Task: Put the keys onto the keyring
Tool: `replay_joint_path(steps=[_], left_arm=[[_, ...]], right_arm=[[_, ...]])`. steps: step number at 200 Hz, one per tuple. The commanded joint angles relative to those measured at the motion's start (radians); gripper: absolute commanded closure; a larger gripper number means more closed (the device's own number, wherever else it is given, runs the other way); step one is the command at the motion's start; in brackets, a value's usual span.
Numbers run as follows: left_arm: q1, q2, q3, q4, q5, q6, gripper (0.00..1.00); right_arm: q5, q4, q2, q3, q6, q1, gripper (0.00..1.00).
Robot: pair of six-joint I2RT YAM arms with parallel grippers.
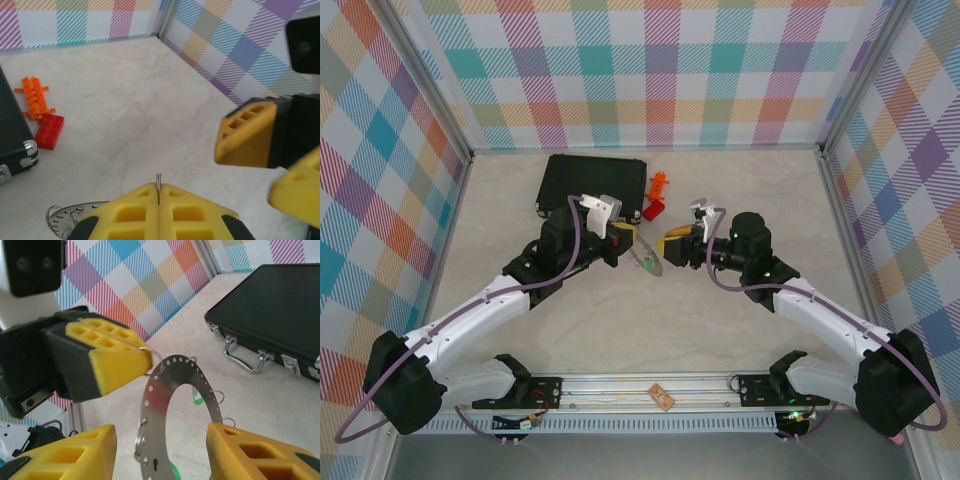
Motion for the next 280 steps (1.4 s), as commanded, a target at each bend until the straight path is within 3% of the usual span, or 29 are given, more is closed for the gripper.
replay_joint_path(steps=[1, 80, 138, 245, 280], left_arm=[[0.007, 0.009, 0.057, -0.030, -0.046, -0.033, 1.00], [0.007, -0.019, 0.012, 0.007, 0.104, 0.007, 1.00], [0.007, -0.044, -0.023, 0.069, 0.208, 0.019, 1.00], [0.007, -0.034, -0.033, 0.126, 0.255, -0.016, 1.00], [0.007, -0.028, -0.037, 0.138, 0.268, -0.028, 1.00]], right_arm=[[0.025, -0.027, -0.012, 0.026, -0.060, 0.032, 0.49], [0.016, -0.013, 0.031, 0.054, -0.023, 0.038, 0.52], [-0.197, 0.133, 0.109, 0.078, 0.123, -0.040, 0.61], [-0.366, 0.283, 0.210, 0.101, 0.207, -0.051, 0.66], [-0.394, 0.326, 0.225, 0.100, 0.229, -0.052, 0.74]])
